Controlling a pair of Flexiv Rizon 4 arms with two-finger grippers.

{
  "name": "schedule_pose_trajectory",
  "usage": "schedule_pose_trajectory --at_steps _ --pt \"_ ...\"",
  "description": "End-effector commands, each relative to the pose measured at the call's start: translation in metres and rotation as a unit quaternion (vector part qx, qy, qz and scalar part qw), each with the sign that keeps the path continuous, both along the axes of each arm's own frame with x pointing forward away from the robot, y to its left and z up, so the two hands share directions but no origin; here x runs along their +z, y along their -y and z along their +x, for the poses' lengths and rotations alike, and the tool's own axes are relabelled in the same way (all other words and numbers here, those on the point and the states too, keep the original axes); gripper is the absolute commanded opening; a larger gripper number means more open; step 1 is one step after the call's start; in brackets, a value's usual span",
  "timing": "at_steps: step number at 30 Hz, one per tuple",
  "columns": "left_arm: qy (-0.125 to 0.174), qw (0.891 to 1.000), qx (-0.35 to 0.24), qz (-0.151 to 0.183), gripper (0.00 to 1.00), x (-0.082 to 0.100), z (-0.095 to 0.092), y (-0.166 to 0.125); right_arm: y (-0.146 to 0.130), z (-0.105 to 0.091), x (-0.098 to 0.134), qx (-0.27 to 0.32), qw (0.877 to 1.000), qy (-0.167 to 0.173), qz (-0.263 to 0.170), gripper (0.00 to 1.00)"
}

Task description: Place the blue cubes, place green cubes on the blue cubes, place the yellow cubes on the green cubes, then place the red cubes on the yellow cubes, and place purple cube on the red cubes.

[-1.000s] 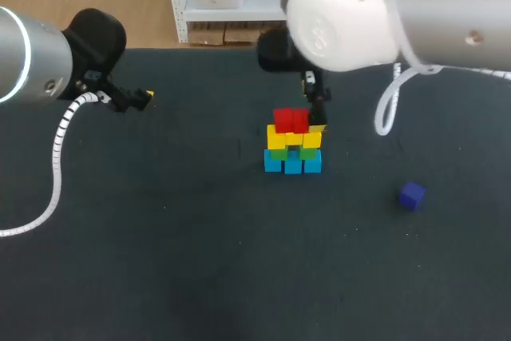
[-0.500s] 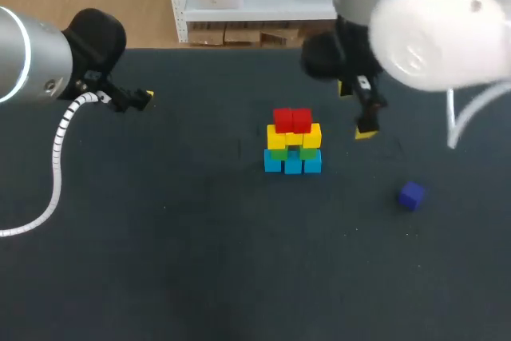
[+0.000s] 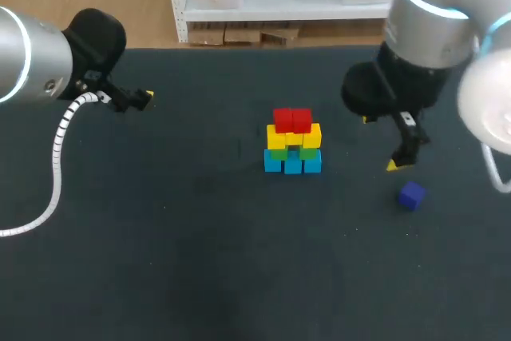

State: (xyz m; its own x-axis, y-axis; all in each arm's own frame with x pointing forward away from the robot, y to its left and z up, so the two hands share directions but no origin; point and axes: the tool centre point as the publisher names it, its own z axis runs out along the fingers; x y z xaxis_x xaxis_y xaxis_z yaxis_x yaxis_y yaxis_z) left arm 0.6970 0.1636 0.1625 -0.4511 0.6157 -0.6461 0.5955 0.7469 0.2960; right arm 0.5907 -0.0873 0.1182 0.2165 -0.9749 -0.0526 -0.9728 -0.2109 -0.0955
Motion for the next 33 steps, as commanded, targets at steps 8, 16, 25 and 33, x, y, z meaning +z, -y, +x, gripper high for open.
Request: schedule_pose_trajectory --at_steps 8,16,25,33 --pt "0.0 1.0 -0.002 -0.001 1.0 0.0 0.001 -0.001 0.03 -0.026 -0.033 0.035 0.999 0.03 0.022 1.0" --pt "0.0 1.0 -0.002 -0.001 1.0 0.0 0.001 -0.001 0.04 -0.034 -0.055 0.038 0.999 -0.001 0.027 1.0" --pt "0.0 1.0 -0.002 -0.001 1.0 0.0 0.001 -0.001 0.049 -0.03 -0.085 0.044 0.999 -0.023 0.015 1.0" --pt "0.0 1.0 -0.002 -0.001 1.0 0.0 0.001 -0.001 0.04 -0.027 -0.103 0.072 0.996 -0.038 -0.032 1.0"
